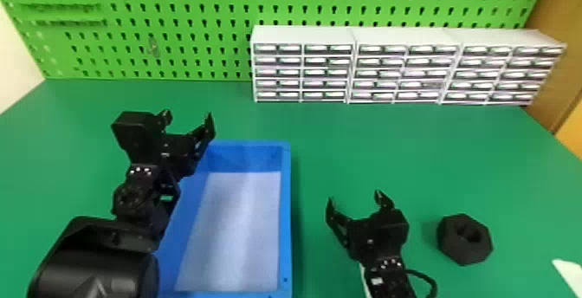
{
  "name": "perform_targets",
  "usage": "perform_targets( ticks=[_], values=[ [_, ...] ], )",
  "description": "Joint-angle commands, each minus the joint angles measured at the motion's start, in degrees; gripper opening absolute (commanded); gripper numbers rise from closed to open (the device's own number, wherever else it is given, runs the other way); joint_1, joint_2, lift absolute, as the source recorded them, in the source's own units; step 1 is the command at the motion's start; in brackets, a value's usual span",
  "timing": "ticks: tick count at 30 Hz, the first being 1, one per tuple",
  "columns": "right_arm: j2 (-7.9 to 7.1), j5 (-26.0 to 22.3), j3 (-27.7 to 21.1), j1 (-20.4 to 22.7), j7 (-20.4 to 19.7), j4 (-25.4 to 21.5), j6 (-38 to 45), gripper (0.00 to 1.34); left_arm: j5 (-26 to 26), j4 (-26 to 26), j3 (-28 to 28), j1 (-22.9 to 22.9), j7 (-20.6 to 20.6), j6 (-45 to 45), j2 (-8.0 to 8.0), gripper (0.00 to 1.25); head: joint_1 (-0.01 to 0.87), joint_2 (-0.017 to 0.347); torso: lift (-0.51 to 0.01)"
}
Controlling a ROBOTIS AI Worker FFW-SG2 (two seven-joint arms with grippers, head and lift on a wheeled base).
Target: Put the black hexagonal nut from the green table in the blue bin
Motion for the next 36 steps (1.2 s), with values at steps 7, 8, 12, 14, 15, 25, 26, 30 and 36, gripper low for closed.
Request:
perform_targets(
  ticks=[7, 8, 12, 14, 15, 25, 26, 30, 36],
  values=[
    [0.05, -0.2, 0.8, -0.3, -0.8, 0.6, -1.2, 1.06, 0.0, 0.0, -0.1, -0.1, 0.0, 0.0, 0.00, 0.80, 0.686, 0.052, -0.097],
    [0.05, -0.2, 0.9, -0.3, -0.8, 0.6, -1.2, 1.06, 0.0, 0.0, -0.1, -0.1, 0.0, 0.0, 0.00, 0.80, 0.686, 0.052, -0.097],
    [0.05, -0.2, 1.0, -0.4, -0.9, 0.6, -1.2, 1.06, 0.0, 0.0, 0.0, -0.1, 0.0, 0.0, 0.00, 0.80, 0.686, 0.052, -0.097],
    [0.05, -0.2, 1.0, -0.4, -0.9, 0.6, -1.2, 1.06, 0.0, 0.0, 0.0, -0.1, 0.0, 0.0, 0.00, 0.80, 0.686, 0.052, -0.097],
    [0.05, -0.2, 1.1, -0.5, -0.9, 0.6, -1.2, 1.06, 0.0, 0.0, 0.0, -0.1, 0.0, 0.0, 0.00, 0.80, 0.686, 0.052, -0.097],
    [0.05, -0.3, 1.1, -0.6, -0.9, 0.6, -1.2, 1.04, 0.0, 0.0, 0.0, -0.1, 0.0, 0.0, 0.00, 0.80, 0.686, 0.052, -0.097],
    [0.05, -0.5, 1.1, -0.6, -0.9, 0.6, -1.2, 1.04, 0.0, 0.1, 0.0, -0.1, -0.1, 0.0, 0.00, 0.80, 0.686, 0.052, -0.097],
    [0.05, -1.4, 1.4, -0.9, -0.8, 0.6, -1.2, 1.04, 0.0, 0.0, 0.1, 0.0, 0.0, 0.0, 0.00, 0.80, 0.686, 0.052, -0.097],
    [-0.44, -3.9, 1.2, -2.4, -0.7, 0.0, 0.1, 1.04, 0.0, 0.0, 0.2, 0.0, 0.0, -0.1, 0.00, 0.80, 0.686, 0.052, -0.097]
  ],
)
